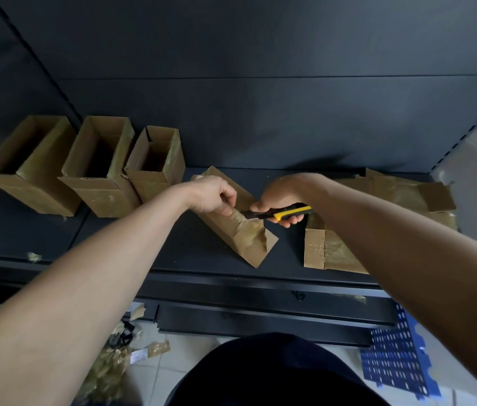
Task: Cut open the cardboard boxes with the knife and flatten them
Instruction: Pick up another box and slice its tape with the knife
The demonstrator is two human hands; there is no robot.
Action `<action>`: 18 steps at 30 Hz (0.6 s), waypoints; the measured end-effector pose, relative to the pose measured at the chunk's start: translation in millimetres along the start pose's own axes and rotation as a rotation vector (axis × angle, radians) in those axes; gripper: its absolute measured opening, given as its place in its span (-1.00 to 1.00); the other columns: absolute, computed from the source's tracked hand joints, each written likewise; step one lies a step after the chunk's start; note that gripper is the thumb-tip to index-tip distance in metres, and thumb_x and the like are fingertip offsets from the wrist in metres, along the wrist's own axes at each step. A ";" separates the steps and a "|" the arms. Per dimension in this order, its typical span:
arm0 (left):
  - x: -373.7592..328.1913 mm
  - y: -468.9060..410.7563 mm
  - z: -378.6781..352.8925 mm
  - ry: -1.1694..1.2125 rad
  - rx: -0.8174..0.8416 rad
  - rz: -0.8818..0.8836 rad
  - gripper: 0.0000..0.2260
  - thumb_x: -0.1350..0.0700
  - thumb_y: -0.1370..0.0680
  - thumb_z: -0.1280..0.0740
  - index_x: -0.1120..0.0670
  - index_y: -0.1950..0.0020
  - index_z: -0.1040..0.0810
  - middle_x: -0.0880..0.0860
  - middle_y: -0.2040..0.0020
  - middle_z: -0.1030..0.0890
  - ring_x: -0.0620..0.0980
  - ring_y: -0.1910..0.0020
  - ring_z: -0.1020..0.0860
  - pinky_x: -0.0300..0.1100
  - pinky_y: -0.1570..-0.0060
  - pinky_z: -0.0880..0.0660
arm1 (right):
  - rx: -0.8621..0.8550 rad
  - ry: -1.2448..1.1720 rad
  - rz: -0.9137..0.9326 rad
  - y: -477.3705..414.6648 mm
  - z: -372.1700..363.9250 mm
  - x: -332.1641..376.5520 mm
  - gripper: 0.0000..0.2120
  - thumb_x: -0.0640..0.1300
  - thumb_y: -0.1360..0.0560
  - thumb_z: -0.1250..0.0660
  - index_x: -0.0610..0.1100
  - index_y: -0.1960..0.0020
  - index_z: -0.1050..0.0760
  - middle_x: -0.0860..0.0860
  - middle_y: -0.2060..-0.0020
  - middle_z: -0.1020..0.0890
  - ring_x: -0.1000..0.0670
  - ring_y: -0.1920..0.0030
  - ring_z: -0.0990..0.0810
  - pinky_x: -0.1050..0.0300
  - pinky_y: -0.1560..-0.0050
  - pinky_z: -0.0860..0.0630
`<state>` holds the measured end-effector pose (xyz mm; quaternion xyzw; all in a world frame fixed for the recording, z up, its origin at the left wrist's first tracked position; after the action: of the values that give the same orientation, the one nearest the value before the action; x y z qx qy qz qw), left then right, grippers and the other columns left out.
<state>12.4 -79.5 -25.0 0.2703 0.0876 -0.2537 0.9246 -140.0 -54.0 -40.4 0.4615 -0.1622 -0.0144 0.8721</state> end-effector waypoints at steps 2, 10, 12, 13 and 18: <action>5.3 2.3 2.1 0.034 -0.003 0.023 -0.92 0.06 -0.54 -0.36 -0.04 0.16 -0.55 -0.08 0.05 -0.55 -0.05 0.01 -0.43 -0.03 -0.19 -0.28 | 0.075 0.001 0.005 0.5 -6.8 -5.0 -0.54 0.11 -0.64 -0.05 -0.18 0.26 -0.40 -0.08 0.49 -0.51 -0.03 0.53 -0.40 0.19 0.45 -0.37; 14.3 -1.5 18.3 0.292 -0.066 0.091 -0.80 0.06 -0.60 -0.26 0.04 0.15 -0.62 -0.05 0.09 -0.57 -0.05 0.02 -0.51 -0.11 -0.06 -0.43 | 0.000 -0.123 -0.013 8.0 2.1 -29.1 -0.55 0.14 -0.62 -0.12 -0.20 0.19 -0.48 -0.10 0.36 -0.52 -0.05 0.42 -0.46 0.14 0.33 -0.43; 15.3 -2.1 18.5 0.275 -0.120 0.066 -0.89 0.19 -0.56 -0.30 0.08 0.12 -0.61 -0.02 0.14 -0.56 -0.02 0.07 -0.52 -0.21 0.14 -0.42 | -0.011 -0.145 -0.009 9.2 0.2 -35.3 -0.58 0.14 -0.61 -0.16 -0.18 0.16 -0.52 -0.07 0.32 -0.49 -0.02 0.38 -0.44 0.15 0.31 -0.41; 15.1 -2.2 18.5 0.247 -0.129 0.052 -0.93 0.23 -0.53 -0.35 0.08 0.10 -0.59 -0.01 0.17 -0.54 -0.02 0.12 -0.51 -0.23 0.20 -0.41 | -0.031 -0.158 0.003 10.6 -0.2 -37.2 -0.60 0.14 -0.59 -0.19 -0.17 0.15 -0.53 -0.07 0.29 -0.48 -0.02 0.36 -0.44 0.15 0.28 -0.41; 6.0 -3.6 22.3 -0.003 -0.182 -0.006 -0.74 0.16 -0.41 -0.51 0.05 0.04 -0.46 -0.04 0.15 -0.41 -0.05 0.19 -0.41 -0.22 0.29 -0.35 | -0.273 -0.068 0.107 16.6 2.0 -38.2 -0.70 0.13 -0.55 -0.26 -0.08 0.15 -0.53 0.02 0.15 -0.49 -0.05 0.02 -0.44 0.07 -0.03 -0.36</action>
<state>16.3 -96.8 -9.8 0.1844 0.1098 -0.2479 0.9447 -178.8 -39.4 -36.2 0.3287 -0.2126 -0.0053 0.9202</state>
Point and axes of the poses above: each hand's wrist, its own y-axis away from the middle knuckle, its own z-axis out of the back of the hand, x = y × z, the point moved 4 cm from there along -y, towards the middle knuckle
